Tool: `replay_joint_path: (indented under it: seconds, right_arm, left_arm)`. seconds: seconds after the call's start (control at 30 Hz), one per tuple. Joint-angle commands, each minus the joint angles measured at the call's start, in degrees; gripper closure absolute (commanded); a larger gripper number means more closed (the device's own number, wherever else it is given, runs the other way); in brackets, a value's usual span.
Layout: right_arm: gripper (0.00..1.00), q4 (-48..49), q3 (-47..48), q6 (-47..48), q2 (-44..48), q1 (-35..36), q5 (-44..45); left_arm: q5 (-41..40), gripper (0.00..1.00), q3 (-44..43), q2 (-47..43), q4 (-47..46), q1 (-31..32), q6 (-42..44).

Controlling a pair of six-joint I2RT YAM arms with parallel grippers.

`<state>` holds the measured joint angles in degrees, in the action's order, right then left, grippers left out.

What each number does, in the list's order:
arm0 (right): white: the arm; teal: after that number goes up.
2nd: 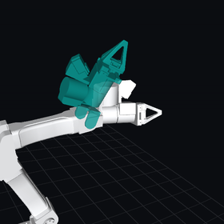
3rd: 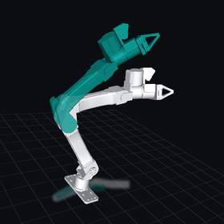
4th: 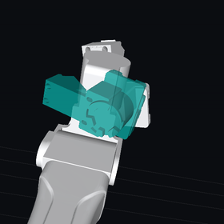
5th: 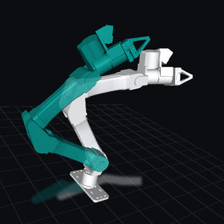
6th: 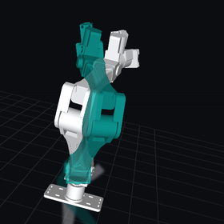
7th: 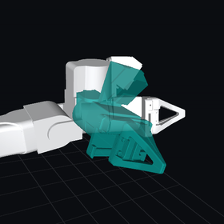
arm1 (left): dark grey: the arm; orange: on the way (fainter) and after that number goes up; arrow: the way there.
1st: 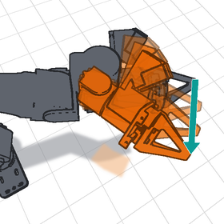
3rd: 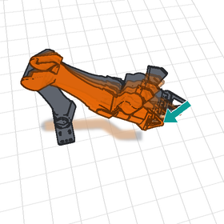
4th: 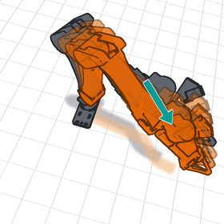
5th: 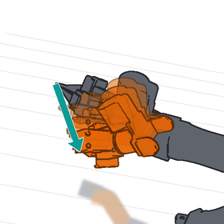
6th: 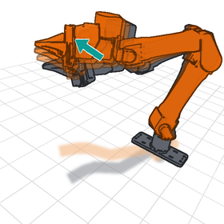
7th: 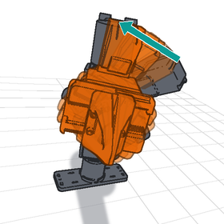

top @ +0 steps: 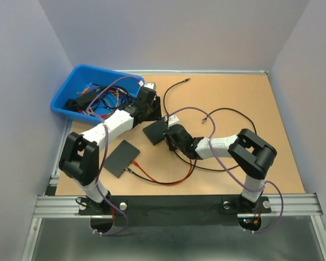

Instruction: Insert the plug into the switch port

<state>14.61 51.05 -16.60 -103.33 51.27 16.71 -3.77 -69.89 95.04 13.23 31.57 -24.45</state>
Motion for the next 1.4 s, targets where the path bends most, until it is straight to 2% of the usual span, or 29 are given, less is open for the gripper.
replay_joint_path:
  seconds: [0.0,0.3,0.5,0.6,0.67,0.73,0.77,0.87,1.2,1.37]
  right_arm:
    - [1.00,0.24,2.56,-2.47,-2.93,-2.13,1.04]
    - [1.00,-2.65,10.38,-4.41,-7.50,-10.91,-0.71]
    - [0.98,-4.58,15.82,-3.00,-10.92,-15.14,-3.09]
    - [0.87,-5.12,18.55,-1.69,-12.42,-16.28,-3.61]
    - [0.85,-5.82,20.05,-1.16,-13.04,-16.90,-3.61]
    - [0.77,-6.61,22.16,-0.80,-13.74,-17.69,-3.79]
    - [0.66,-7.40,22.78,-0.80,-14.18,-18.47,-4.14]
    - [0.52,-8.63,24.62,-0.63,-14.71,-19.88,-4.75]
    - [0.41,-9.25,23.57,0.08,-12.08,-20.86,-7.65]
    - [0.28,-9.25,22.43,0.69,-8.04,-20.77,-9.06]
  left_arm:
    - [-3.26,0.41,-3.68,-7.66,4.25,2.61,0.28]
    - [-6.68,0.41,4.93,-21.91,4.78,7.01,-4.02]
    - [-9.41,0.41,12.13,-32.53,4.61,7.19,-4.91]
    - [-10.73,0.41,14.33,-36.67,4.69,7.19,-5.08]
    - [-11.26,0.41,15.39,-38.43,4.61,7.19,-5.08]
    - [-12.05,0.41,16.53,-40.20,4.96,7.19,-5.00]
    - [-12.49,0.41,16.89,-40.98,5.31,7.19,-5.00]
    - [-13.01,0.41,17.68,-42.04,5.66,7.19,-5.08]
    - [-16.79,0.41,18.74,-44.24,6.01,7.19,-5.26]
    - [-21.45,0.41,18.91,-46.35,6.10,7.19,-4.82]
